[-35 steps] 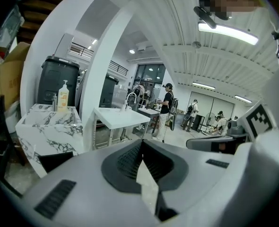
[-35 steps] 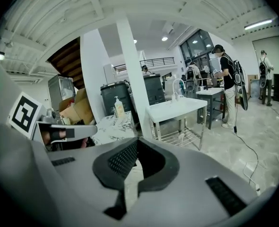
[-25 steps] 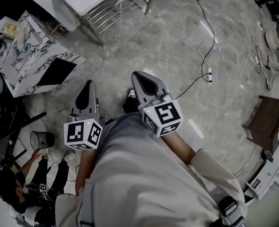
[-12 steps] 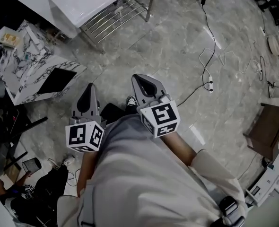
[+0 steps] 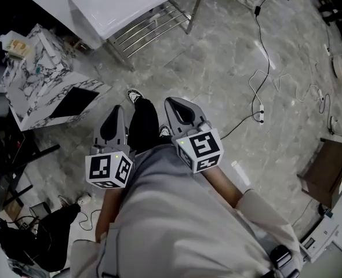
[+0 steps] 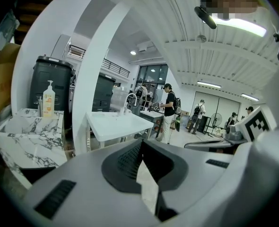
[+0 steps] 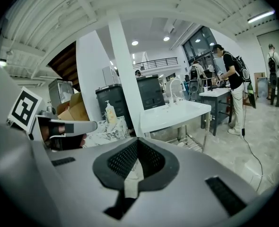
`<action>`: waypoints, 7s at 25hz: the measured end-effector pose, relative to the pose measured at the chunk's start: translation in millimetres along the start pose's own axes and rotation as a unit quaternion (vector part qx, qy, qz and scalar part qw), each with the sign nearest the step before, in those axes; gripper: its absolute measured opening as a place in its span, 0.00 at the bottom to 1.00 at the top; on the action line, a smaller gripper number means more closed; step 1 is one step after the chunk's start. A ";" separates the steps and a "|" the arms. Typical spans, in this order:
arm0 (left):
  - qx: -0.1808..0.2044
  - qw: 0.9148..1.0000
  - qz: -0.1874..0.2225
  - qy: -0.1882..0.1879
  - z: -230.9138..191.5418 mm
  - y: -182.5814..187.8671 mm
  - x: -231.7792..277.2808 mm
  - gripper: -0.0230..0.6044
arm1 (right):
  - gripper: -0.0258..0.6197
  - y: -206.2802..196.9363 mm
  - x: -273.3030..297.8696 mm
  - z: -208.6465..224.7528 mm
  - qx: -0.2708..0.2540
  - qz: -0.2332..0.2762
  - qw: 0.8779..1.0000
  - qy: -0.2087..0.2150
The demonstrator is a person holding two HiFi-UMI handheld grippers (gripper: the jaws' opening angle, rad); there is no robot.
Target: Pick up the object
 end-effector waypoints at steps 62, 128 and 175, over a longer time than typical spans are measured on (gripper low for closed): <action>-0.067 0.997 0.007 0.033 -302.1 124.5 179.1 0.05 | 0.06 167.6 355.5 -7.5 -0.058 -0.056 0.997 -0.001; -0.096 0.978 0.023 0.184 -373.2 171.5 346.2 0.05 | 0.06 255.0 598.3 41.5 -0.181 -0.085 0.954 0.224; -0.136 0.973 0.002 0.189 -426.4 163.2 331.6 0.05 | 0.06 241.3 678.1 -12.8 -0.250 -0.126 0.930 0.240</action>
Point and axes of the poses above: the fingertips, and each gripper's own axes: x forward along the fingers, z to its right, y out of its top, the point moved 2 cm from there along -x, backward along the fingers, and after that the axes turned 14 degrees about -y, right-handed, at the moved point
